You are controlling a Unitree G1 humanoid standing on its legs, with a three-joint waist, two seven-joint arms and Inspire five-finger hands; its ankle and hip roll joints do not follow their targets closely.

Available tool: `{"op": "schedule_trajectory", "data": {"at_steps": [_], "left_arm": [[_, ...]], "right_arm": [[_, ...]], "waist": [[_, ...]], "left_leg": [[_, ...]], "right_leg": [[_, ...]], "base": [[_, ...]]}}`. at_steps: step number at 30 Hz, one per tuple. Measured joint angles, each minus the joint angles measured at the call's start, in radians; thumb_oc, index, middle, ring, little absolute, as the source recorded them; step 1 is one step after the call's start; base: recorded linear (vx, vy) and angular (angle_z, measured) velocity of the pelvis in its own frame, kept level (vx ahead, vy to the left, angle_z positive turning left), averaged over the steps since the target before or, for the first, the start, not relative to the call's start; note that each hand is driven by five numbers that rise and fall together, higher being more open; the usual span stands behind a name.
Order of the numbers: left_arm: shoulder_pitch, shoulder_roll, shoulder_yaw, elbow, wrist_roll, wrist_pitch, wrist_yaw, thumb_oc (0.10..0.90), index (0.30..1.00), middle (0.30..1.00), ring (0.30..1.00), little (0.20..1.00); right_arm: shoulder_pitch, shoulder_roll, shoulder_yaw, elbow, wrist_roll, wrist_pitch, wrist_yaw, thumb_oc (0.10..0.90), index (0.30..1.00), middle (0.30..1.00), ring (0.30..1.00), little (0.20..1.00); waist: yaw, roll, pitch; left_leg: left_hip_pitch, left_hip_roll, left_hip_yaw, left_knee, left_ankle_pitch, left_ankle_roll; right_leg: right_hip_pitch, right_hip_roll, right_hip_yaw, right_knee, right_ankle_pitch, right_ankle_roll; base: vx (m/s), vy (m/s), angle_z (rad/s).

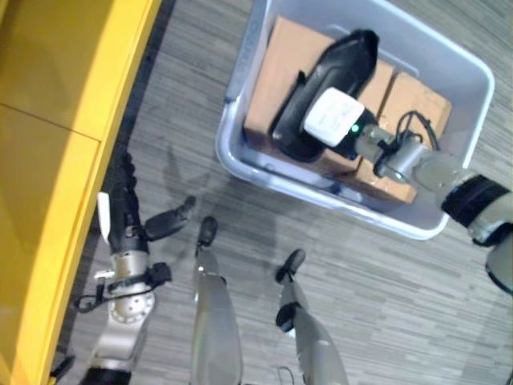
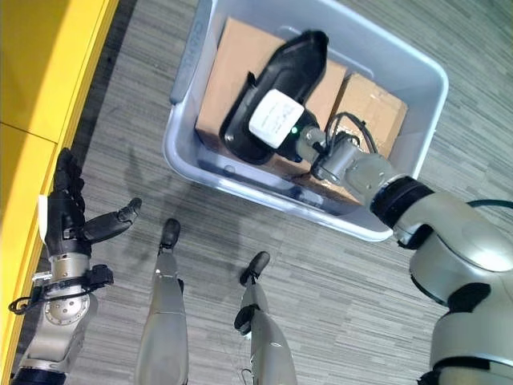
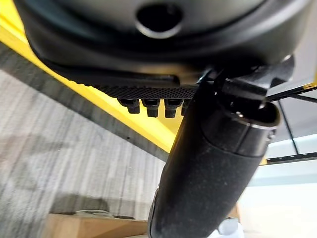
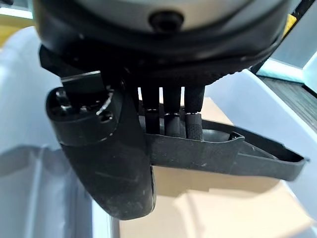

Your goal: Move parts from the plastic box to the shelf.

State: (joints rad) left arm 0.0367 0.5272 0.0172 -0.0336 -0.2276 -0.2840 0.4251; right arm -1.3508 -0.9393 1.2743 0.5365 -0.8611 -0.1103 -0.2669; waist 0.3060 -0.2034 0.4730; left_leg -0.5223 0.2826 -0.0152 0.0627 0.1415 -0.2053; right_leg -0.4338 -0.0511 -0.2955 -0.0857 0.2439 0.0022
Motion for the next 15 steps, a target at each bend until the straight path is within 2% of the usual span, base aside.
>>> {"op": "schedule_trajectory", "data": {"at_steps": [6, 9, 12, 13, 15], "left_arm": [[0.009, 0.001, 0.008, 0.000, 0.006, 0.001, -0.010, 0.900, 1.000, 1.000, 1.000, 1.000], [0.030, 0.002, 0.017, 0.003, 0.006, 0.007, -0.032, 0.900, 1.000, 1.000, 1.000, 1.000], [0.022, 0.007, 0.016, 0.003, 0.006, 0.011, -0.046, 0.900, 1.000, 1.000, 1.000, 1.000], [0.018, 0.007, 0.020, 0.003, 0.006, 0.015, -0.048, 0.900, 1.000, 1.000, 1.000, 1.000], [0.032, 0.007, 0.035, 0.003, 0.006, 0.023, -0.063, 0.900, 1.000, 1.000, 1.000, 1.000]], "right_arm": [[0.026, -0.155, -0.005, -0.110, 0.000, -0.011, 0.007, 0.400, 0.300, 0.300, 0.300, 0.300], [0.075, -0.217, -0.076, -0.219, 0.001, -0.027, 0.005, 0.400, 0.300, 0.300, 0.300, 0.300], [0.120, -0.249, -0.133, -0.265, 0.001, -0.036, 0.001, 0.400, 0.300, 0.300, 0.300, 0.300], [0.146, -0.281, -0.167, -0.315, 0.001, -0.044, 0.002, 0.400, 0.300, 0.300, 0.300, 0.300], [0.198, -0.289, -0.234, -0.368, 0.010, -0.062, 0.002, 0.400, 0.300, 0.300, 0.300, 0.300]], "waist": [[-0.014, 0.009, 0.006], [-0.033, 0.024, 0.016], [-0.045, 0.031, 0.021], [-0.050, 0.035, 0.023], [-0.055, 0.040, 0.023]], "left_leg": [[0.139, -0.002, 0.041, -0.054, 0.014, 0.002], [0.271, -0.004, 0.066, -0.086, 0.015, 0.002], [0.326, -0.006, 0.071, -0.099, 0.011, 0.009], [0.350, -0.008, 0.075, -0.106, 0.012, 0.008], [0.400, -0.009, 0.091, -0.114, 0.010, 0.014]], "right_leg": [[0.092, -0.003, 0.026, 0.000, -0.004, 0.005], [0.195, -0.005, 0.042, 0.000, -0.011, 0.013], [0.240, -0.007, 0.045, 0.000, -0.020, 0.018], [0.259, -0.009, 0.046, 0.000, -0.026, 0.021], [0.297, -0.010, 0.066, -0.001, -0.029, 0.023]], "base": [[-0.02, -0.012, -0.13], [-0.02, -0.028, -0.14], [0.02, -0.005, 0.00], [0.06, -0.002, -0.03], [0.04, -0.010, -0.13]]}}
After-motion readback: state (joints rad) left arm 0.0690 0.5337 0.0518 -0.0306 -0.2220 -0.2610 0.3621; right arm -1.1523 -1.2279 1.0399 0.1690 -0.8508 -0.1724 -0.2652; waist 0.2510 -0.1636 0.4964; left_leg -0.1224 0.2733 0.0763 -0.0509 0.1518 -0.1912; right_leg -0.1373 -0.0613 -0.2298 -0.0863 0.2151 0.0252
